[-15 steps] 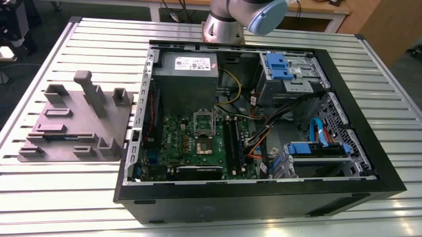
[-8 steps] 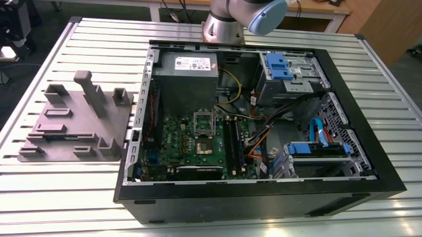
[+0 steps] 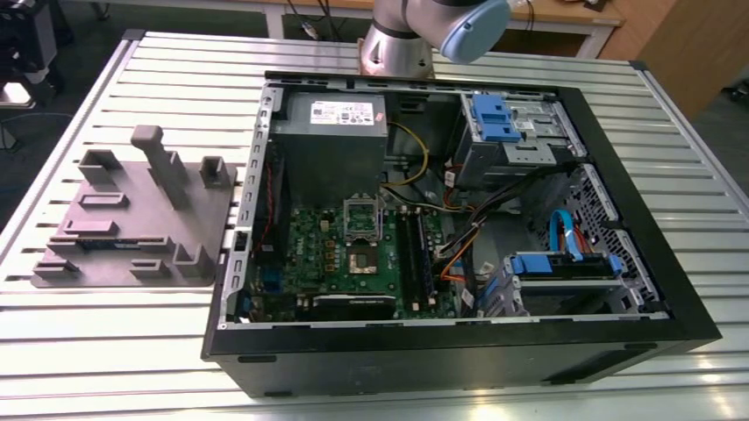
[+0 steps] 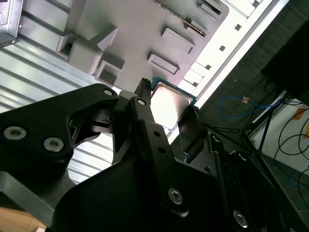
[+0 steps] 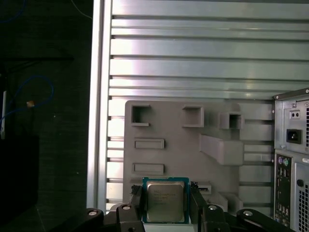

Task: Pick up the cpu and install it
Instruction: 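Pick up the cpu and move it towards the insertion slot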

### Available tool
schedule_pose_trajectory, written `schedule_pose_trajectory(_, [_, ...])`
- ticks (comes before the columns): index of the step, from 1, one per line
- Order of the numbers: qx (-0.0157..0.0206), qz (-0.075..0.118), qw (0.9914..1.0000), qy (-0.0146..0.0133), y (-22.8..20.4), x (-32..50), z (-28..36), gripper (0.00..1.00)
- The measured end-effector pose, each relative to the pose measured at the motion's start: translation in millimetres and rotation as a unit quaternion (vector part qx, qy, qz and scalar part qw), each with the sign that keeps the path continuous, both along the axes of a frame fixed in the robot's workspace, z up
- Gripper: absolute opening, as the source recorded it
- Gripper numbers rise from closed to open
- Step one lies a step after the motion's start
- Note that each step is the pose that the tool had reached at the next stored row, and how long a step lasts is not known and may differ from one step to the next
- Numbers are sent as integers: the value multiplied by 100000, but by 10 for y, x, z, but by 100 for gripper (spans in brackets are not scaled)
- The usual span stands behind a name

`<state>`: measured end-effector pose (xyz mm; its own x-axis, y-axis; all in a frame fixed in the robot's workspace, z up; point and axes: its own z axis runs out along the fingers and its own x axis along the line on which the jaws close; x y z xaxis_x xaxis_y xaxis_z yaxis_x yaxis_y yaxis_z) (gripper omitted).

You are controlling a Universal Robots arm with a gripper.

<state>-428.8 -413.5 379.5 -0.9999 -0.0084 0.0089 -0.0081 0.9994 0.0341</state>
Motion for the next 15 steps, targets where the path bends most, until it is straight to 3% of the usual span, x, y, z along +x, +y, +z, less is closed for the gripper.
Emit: schedule_pose_trajectory(15, [0, -3, 100000, 4, 0, 35, 0, 47])
